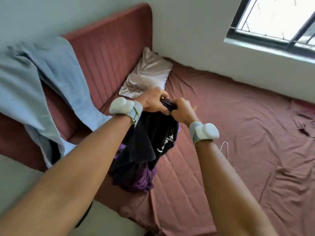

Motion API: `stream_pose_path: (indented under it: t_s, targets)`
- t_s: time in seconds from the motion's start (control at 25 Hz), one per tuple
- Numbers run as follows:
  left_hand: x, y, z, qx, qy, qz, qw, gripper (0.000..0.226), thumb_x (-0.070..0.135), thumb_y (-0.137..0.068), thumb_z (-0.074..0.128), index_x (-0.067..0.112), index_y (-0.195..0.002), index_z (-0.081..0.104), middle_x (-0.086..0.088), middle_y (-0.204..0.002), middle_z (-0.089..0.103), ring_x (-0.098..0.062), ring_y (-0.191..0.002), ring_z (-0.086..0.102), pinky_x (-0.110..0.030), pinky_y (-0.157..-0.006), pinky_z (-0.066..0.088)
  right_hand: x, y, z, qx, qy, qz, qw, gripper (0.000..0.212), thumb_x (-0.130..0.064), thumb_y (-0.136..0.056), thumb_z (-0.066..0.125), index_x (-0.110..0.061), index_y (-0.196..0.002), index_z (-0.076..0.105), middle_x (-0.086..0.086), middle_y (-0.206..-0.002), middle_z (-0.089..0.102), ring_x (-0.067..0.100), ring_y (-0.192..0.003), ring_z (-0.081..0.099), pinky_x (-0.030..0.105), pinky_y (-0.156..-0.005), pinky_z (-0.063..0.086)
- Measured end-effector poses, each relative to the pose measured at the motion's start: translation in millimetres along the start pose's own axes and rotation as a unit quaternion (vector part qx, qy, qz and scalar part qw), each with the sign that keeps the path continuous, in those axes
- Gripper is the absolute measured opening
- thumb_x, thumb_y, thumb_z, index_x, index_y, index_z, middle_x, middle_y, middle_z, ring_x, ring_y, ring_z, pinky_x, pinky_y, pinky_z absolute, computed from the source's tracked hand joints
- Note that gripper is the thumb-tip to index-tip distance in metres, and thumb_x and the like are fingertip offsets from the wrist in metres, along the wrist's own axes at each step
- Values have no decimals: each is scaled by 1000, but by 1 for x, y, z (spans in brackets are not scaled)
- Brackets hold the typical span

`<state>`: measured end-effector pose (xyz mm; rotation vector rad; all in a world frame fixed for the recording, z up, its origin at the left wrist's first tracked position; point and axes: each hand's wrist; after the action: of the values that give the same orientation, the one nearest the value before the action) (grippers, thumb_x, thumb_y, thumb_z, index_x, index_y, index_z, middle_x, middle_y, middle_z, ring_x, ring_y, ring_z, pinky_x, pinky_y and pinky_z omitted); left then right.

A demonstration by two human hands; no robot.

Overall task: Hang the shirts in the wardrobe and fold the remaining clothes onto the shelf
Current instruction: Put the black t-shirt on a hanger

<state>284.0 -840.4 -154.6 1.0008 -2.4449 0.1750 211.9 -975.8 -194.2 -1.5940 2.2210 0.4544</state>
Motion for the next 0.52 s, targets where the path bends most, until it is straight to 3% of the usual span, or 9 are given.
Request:
stream_pose_path:
  t_s: [0.04, 0.12, 0.2, 0.32, 0.36, 0.4, 0.44, 0.52]
  targets:
    - [-1, 11, -9, 4, -70, -11, 997, 39, 26, -66, 81, 18, -101, 64, -2, -90, 61, -17, -82, 57, -26, -66, 43, -9, 6, -9, 24, -39, 0, 999, 9, -19, -80, 62, -26, -86, 65, 6, -91, 61, 35, -105, 55, 40, -88, 39]
    - [-13, 33, -19, 57, -154, -76, 983, 28, 25, -79, 63, 20, -106, 61, -8, -103, 62, -29, -95, 61, -34, -72, 45, -28, 14, -31, 82, -99, -32, 991, 18, -14, -79, 58, -22, -64, 52, 9, -79, 58, 39, -92, 57, 32, -75, 41]
    - [-27, 56, -23, 140, -110, -190, 966, 30, 28, -82, 45, 20, -104, 63, -11, -110, 64, -36, -102, 61, -41, -81, 47, -49, 25, -51, 93, -136, -49, 985, 21, -21, -80, 62, -24, -63, 50, 6, -76, 59, 32, -83, 56, 30, -72, 41]
    - [-34, 83, -26, 304, -146, -288, 896, 25, 16, -86, 51, 15, -109, 60, -13, -110, 60, -38, -102, 58, -45, -87, 42, -71, 38, -67, 119, -156, -37, 980, 20, -35, -81, 65, -20, -69, 58, 7, -81, 61, 28, -81, 56, 31, -72, 44]
    - [-34, 88, -26, 340, -164, -258, 889, 29, 16, -85, 55, 14, -113, 58, -14, -112, 57, -38, -101, 57, -45, -86, 42, -76, 38, -67, 136, -152, -18, 979, 18, -35, -84, 61, -17, -81, 63, 13, -94, 64, 34, -91, 58, 34, -78, 47]
    - [-29, 93, -24, 354, -161, -181, 903, 34, 21, -83, 59, 13, -117, 56, -15, -113, 54, -37, -100, 57, -44, -85, 43, -82, 38, -68, 143, -177, 12, 974, 25, -34, -87, 56, -12, -97, 66, 18, -108, 63, 38, -102, 58, 37, -86, 47]
    - [-24, 99, -20, 338, -135, -86, 928, 41, 28, -82, 62, 11, -119, 55, -15, -113, 53, -37, -99, 56, -44, -84, 44, -90, 39, -70, 143, -228, 37, 962, 34, -31, -89, 53, -6, -109, 64, 19, -117, 61, 37, -110, 56, 37, -92, 46]
    - [-7, 109, -6, 290, -69, 49, 953, 53, 48, -81, 63, 9, -115, 55, -13, -109, 55, -33, -97, 57, -43, -83, 47, -105, 34, -79, 127, -361, 79, 920, 40, -27, -84, 53, -2, -114, 60, 18, -121, 61, 34, -111, 59, 39, -93, 49]
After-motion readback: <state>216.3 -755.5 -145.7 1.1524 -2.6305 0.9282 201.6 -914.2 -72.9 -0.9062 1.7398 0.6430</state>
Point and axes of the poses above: each hand's wrist, its own y-axis away from the middle knuckle, its own z-axis out of the palm, x = y × z
